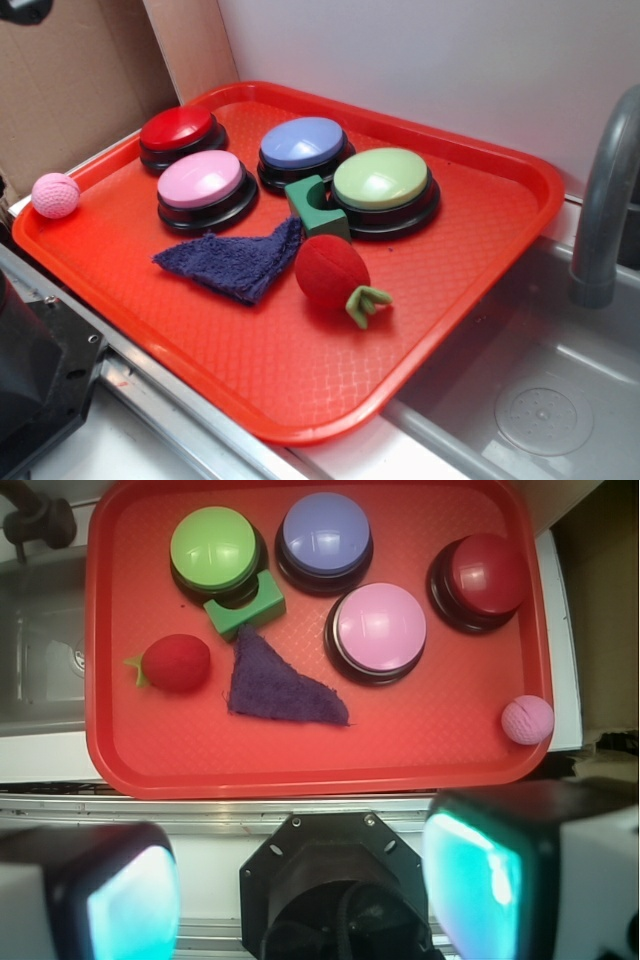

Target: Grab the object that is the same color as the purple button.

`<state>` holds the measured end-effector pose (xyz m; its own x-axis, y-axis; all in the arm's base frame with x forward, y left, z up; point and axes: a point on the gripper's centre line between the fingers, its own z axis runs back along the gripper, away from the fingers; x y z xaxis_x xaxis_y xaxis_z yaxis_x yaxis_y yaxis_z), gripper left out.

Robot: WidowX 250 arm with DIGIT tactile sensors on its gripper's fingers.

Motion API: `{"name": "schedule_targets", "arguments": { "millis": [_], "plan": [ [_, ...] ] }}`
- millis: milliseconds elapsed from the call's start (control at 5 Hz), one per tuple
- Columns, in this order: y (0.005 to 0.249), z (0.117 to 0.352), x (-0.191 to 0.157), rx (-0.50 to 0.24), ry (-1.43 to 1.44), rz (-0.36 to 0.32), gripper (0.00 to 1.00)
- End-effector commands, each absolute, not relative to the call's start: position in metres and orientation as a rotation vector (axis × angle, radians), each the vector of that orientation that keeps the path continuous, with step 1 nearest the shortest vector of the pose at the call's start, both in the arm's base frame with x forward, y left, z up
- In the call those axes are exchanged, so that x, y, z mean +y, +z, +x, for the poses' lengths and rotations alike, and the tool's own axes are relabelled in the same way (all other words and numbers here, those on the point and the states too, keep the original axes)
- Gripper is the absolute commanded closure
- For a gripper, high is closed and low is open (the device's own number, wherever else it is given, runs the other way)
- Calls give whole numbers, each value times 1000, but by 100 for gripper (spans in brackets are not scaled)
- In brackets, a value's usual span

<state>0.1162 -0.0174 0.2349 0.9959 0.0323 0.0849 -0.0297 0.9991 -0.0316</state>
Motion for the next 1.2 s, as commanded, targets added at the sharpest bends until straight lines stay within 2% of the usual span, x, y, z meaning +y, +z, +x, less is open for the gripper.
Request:
{"name": "schedule_targets", "arguments": {
  "millis": [0,200,400,600,800,1000],
  "plan": [
    [235,116,-17,-86,31,-30,0],
    [210,140,-37,-125,-220,-33,0],
    [177,154,-49,-129,-468,-78,0],
    [140,167,-57,-121,-718,-76,0],
    [99,177,-61,-124,-874,-50,0],
    [75,181,-56,-170,-889,-81,0]
  ]
}}
